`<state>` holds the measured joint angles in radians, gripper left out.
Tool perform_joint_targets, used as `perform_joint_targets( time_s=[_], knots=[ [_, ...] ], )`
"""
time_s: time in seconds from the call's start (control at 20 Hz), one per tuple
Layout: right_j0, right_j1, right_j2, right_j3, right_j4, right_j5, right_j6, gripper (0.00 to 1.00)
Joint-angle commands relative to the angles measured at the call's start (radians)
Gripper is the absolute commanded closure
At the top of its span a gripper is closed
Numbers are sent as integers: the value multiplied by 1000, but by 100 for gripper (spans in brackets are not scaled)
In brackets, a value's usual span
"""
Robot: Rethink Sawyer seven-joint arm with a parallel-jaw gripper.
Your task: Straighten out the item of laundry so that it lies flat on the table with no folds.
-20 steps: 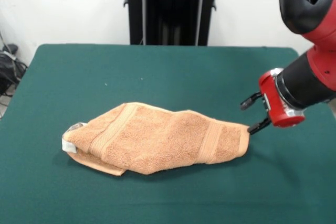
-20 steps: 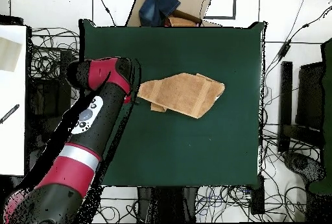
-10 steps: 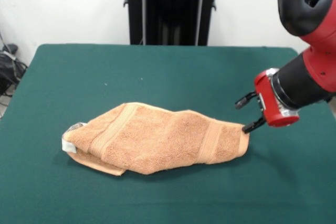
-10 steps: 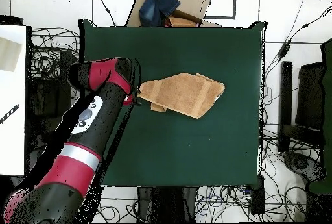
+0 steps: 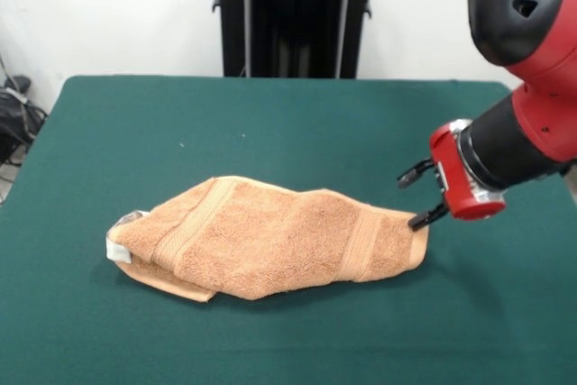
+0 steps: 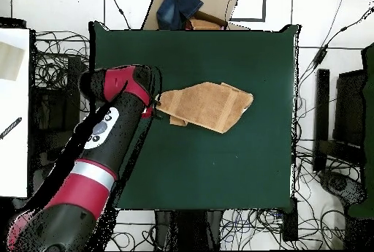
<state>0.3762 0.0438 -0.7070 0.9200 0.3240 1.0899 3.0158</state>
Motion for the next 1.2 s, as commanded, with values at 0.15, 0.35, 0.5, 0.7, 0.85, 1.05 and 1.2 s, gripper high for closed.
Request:
perform_joint_targets(
  time_s=[0.15,0.35,0.5,0.7,0.85,1.05,1.2],
  knots=[
    [-14,74,81,-29,-36,9,71,0],
    [1,94,68,-63,-22,40,117,0],
    [6,97,68,-70,-14,50,130,0],
    [9,102,68,-79,-5,57,141,0],
    [10,92,74,-56,-5,35,134,0],
    [9,80,82,-30,-8,8,119,0],
    [4,68,90,-11,-11,-7,99,0]
  ],
)
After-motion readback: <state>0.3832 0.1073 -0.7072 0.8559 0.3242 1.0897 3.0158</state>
